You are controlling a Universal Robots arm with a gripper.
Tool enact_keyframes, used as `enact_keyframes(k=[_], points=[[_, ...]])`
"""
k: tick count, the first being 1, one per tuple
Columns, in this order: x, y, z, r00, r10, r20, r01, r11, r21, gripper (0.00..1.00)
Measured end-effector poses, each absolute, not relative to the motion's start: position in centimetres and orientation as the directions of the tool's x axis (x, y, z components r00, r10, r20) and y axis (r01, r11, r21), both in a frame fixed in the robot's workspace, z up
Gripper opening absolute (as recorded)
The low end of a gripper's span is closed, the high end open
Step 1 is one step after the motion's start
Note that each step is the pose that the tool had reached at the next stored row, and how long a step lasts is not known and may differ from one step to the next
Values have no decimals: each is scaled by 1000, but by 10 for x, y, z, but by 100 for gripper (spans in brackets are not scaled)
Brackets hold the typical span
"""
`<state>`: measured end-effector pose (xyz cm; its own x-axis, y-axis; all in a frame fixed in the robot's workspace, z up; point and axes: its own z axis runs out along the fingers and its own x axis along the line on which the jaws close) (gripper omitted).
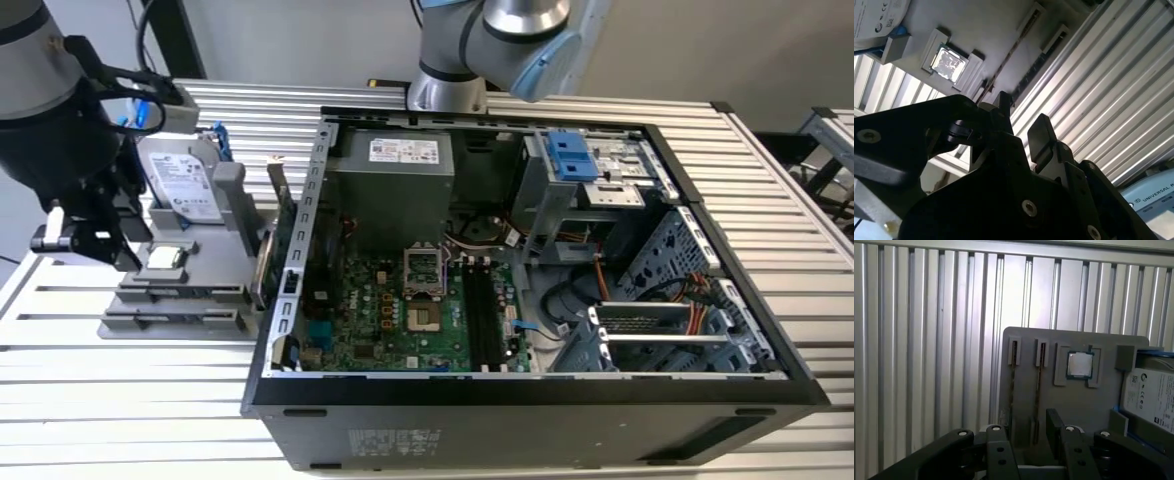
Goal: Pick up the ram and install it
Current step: 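Pick up the ram and move it above insertion slot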
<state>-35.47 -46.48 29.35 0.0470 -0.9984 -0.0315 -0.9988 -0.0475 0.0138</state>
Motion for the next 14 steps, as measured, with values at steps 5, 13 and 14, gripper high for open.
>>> enact_keyframes(k=[5, 13, 14], points=[[-354, -465, 285, 40, -999, -32, -999, -41, 14, 100], [-353, -465, 272, 32, -999, -31, -999, -32, 14, 100], [-353, -465, 270, 31, -999, -32, -999, -32, 14, 100]])
